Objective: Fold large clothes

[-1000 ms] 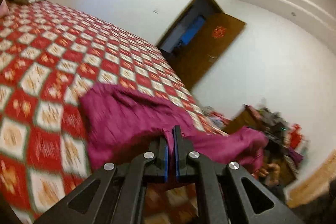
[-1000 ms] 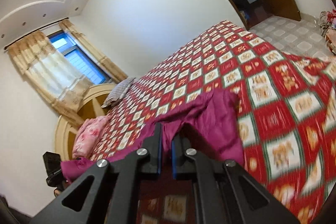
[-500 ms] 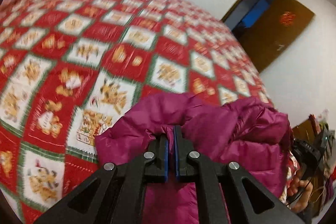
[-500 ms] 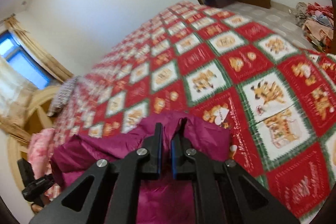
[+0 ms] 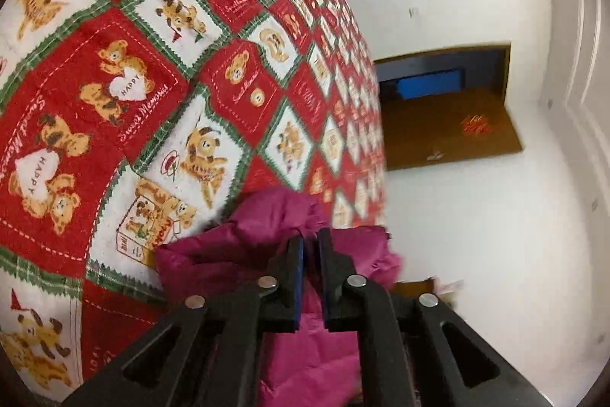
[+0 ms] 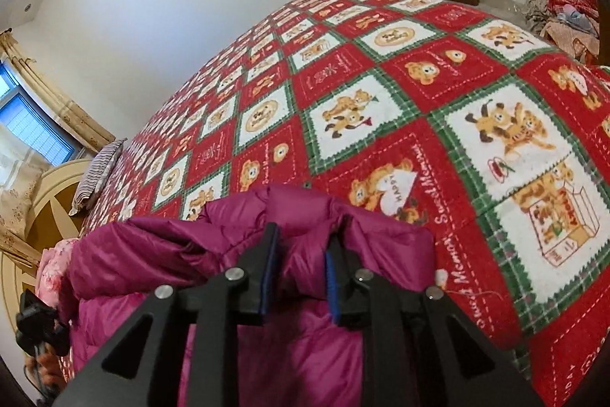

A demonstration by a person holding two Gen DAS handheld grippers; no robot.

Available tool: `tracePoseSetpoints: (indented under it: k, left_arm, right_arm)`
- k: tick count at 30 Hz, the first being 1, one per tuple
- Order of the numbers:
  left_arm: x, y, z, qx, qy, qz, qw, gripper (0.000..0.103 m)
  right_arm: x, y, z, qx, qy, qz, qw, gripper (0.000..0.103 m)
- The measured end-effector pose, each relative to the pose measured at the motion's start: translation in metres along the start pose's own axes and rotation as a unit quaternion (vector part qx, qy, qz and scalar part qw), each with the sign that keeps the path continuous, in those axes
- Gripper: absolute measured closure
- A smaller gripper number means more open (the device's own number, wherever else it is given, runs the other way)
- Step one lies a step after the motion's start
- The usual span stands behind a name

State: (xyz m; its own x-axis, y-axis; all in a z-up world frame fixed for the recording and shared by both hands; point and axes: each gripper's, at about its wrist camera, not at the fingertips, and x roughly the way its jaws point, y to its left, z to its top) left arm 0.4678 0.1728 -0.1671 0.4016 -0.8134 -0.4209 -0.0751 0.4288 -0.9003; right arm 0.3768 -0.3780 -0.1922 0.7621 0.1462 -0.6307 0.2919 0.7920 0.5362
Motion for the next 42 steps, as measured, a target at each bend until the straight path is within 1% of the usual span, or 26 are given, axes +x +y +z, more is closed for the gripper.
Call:
tracePoseSetpoints:
  k: [1,2,3,4,5,6,7,8,9,10,12,14,15,16,17,18,19,20,21,25,27,30,33,34,37,42]
  left_arm:
    - [-0.007,-0.001,0.003,-0.001,-0.016,-0.001,0.9999,0.085]
    - [-0.019,-0.002,0.007,-0.002,-0.044,-0.004,0.999,0.067]
    - [-0.028,-0.002,0.011,-0.009,-0.061,-0.013,0.998,0.044]
    - [-0.043,0.002,0.014,-0.032,-0.094,-0.03,0.9946,0.033]
    - [-0.058,0.005,0.013,-0.056,-0.133,-0.031,0.989,0.02]
    - [-0.066,0.001,0.009,-0.057,-0.155,-0.011,0.9861,0.018]
    - [-0.068,-0.007,0.007,-0.037,-0.156,0.017,0.9869,0.018]
    - [-0.066,-0.022,0.002,0.009,-0.147,0.057,0.9874,0.018]
    - [-0.062,-0.032,-0.002,0.039,-0.143,0.086,0.9853,0.018]
    - [-0.055,-0.051,-0.015,0.095,-0.139,0.139,0.9758,0.018]
    - [-0.04,-0.076,-0.038,0.173,-0.134,0.188,0.9575,0.018]
    - [-0.019,-0.095,-0.064,0.232,-0.12,0.221,0.9397,0.018]
    - [-0.004,-0.102,-0.077,0.26,-0.108,0.228,0.9318,0.018]
    - [0.009,-0.109,-0.085,0.281,-0.1,0.232,0.9259,0.018]
    - [0.032,-0.124,-0.105,0.32,-0.087,0.241,0.9123,0.018]
    - [0.048,-0.132,-0.115,0.347,-0.08,0.246,0.9015,0.018]
    - [0.065,-0.141,-0.128,0.372,-0.073,0.246,0.8922,0.018]
    - [0.078,-0.143,-0.126,0.381,-0.071,0.247,0.8882,0.018]
    - [0.097,-0.148,-0.134,0.389,-0.072,0.254,0.8828,0.018]
    - [0.142,-0.139,-0.123,0.378,-0.083,0.295,0.8735,0.018]
    - [0.156,-0.131,-0.115,0.367,-0.085,0.311,0.8726,0.018]
    - [0.17,-0.117,-0.109,0.367,-0.1,0.34,0.8604,0.017]
    - [0.181,-0.109,-0.107,0.378,-0.107,0.358,0.8472,0.015]
    - [0.185,-0.105,-0.106,0.378,-0.112,0.362,0.8447,0.014]
    - [0.192,-0.094,-0.102,0.368,-0.122,0.363,0.8472,0.009]
    - [0.195,-0.085,-0.094,0.351,-0.119,0.359,0.8567,0.007]
  right_arm:
    - [0.002,0.002,0.0,-0.001,0.0,0.0,1.0,0.078]
    - [0.003,0.003,0.001,-0.001,0.001,0.002,1.0,0.077]
    - [0.002,0.002,0.001,0.0,0.003,0.006,1.0,0.076]
    - [0.003,0.003,0.002,0.002,0.006,0.008,1.0,0.075]
    - [0.003,0.002,0.004,0.006,0.011,0.011,1.0,0.075]
    - [0.001,0.002,0.007,0.009,0.016,0.015,1.0,0.07]
    - [-0.004,0.002,0.011,0.012,0.017,0.02,1.0,0.056]
    - [-0.014,0.003,0.015,0.013,0.006,0.024,1.0,0.044]
    - [-0.028,0.003,0.02,0.014,-0.016,0.023,1.0,0.015]
    - [-0.045,0.005,0.023,0.013,-0.045,0.019,0.999,0.0]
    - [-0.076,0.015,0.028,-0.008,-0.093,-0.014,0.996,0.0]
    - [-0.093,0.036,0.028,-0.053,-0.108,-0.05,0.991,0.006]
    - [-0.096,0.048,0.026,-0.081,-0.104,-0.053,0.99,0.02]
    - [-0.094,0.068,0.022,-0.126,-0.079,-0.039,0.988,0.036]
    - [-0.088,0.084,0.017,-0.157,-0.055,-0.034,0.985,0.044]
    - [-0.081,0.1,0.011,-0.182,-0.038,-0.035,0.982,0.056]
    - [-0.073,0.113,0.004,-0.199,-0.025,-0.027,0.979,0.061]
    - [-0.063,0.125,0.0,-0.209,-0.015,-0.016,0.978,0.061]
    - [-0.051,0.135,-0.005,-0.215,-0.007,-0.012,0.976,0.061]
    - [0.007,0.155,-0.023,-0.226,0.034,-0.015,0.973,0.062]
    - [0.031,0.154,-0.03,-0.228,0.045,-0.028,0.972,0.062]
    - [0.053,0.145,-0.044,-0.227,0.051,-0.032,0.972,0.062]
    - [0.053,0.138,-0.046,-0.216,0.04,-0.025,0.975,0.062]
    - [0.053,0.138,-0.046,-0.216,0.038,-0.025,0.975,0.062]
    - [0.054,0.14,-0.048,-0.221,0.033,-0.028,0.974,0.062]
    - [0.059,0.143,-0.046,-0.222,0.043,-0.035,0.973,0.062]
